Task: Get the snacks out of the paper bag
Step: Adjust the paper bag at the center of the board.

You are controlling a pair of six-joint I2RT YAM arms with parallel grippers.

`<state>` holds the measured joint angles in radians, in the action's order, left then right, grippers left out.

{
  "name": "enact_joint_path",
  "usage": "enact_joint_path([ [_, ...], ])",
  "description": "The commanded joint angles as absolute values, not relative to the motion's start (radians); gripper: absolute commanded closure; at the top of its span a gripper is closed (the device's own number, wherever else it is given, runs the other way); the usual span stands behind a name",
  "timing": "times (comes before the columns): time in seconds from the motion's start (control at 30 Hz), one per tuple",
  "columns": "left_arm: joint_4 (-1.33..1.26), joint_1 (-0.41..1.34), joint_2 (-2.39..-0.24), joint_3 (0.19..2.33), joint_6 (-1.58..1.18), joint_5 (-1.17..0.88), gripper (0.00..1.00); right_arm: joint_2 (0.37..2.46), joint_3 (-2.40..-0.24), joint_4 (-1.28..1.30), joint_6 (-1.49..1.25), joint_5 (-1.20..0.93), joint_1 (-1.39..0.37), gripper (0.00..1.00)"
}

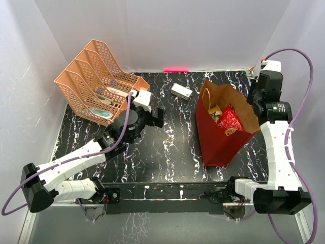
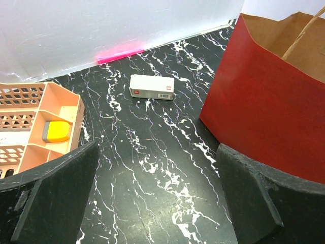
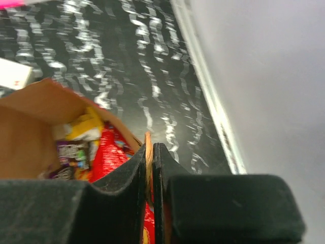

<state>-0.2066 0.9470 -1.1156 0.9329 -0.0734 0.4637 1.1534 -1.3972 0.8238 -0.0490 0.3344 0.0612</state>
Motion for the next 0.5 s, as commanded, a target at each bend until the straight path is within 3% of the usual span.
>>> enact_joint_path([
  [0.0,-0.235,0.955,-1.09,0.938,-0.066,0.492,0.02,1.068,-1.463,0.69,-0.043,-0.014,0.064,0.9],
  [0.33,-0.154,0.955,-1.082,1.022,-0.062,0.517,0.02,1.153,-1.498,0.557,-0.283,-0.687,0.063,0.92],
  [0.47,-0.119,0.955,-1.074,1.076,-0.09,0.537,0.02,1.143,-1.465,0.414,-0.411,-0.779,0.061,0.92],
])
